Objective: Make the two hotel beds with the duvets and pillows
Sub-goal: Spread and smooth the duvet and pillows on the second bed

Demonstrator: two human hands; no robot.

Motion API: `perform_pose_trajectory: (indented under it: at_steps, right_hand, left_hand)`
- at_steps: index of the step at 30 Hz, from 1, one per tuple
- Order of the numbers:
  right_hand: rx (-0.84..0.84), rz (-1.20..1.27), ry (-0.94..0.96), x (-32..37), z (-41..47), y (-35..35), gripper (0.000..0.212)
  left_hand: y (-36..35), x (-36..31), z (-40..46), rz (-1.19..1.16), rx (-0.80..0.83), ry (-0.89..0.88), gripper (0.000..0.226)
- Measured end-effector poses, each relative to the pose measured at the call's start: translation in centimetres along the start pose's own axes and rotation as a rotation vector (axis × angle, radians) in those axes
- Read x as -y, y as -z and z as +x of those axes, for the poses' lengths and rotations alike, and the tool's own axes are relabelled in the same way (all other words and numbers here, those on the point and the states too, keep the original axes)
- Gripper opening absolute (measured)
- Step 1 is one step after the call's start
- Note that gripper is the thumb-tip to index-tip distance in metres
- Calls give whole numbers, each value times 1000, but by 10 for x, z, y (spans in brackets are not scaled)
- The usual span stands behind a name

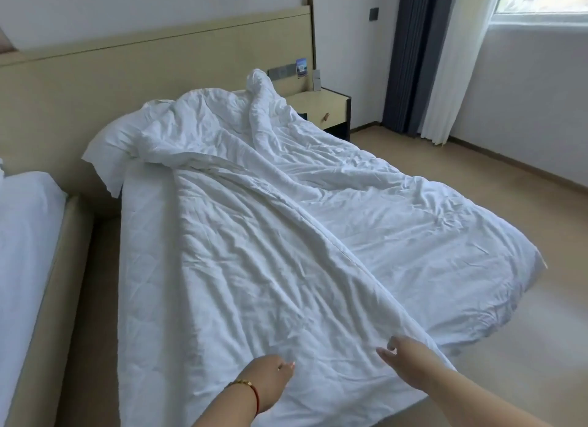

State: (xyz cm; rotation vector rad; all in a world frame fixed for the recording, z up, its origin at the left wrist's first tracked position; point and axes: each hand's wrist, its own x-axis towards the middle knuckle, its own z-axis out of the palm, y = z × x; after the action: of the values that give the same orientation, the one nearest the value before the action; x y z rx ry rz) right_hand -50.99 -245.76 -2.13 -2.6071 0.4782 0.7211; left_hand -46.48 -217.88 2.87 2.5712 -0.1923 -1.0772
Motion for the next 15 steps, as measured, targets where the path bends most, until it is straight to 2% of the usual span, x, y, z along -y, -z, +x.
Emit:
perform_pose_trajectory:
  at_steps: [6, 11, 15]
  right_hand:
    - [-155, 135, -117, -65, 29, 49, 35]
    - [-231, 217, -208, -139, 99, 109, 32]
    - [-264, 289, -261, -214, 174, 173, 35]
  left_hand:
    - [13, -65, 29, 23, -25, -103, 34]
    - [24, -148, 98, -25, -77, -148, 26]
    - [18, -245, 188, -54, -117, -140, 47]
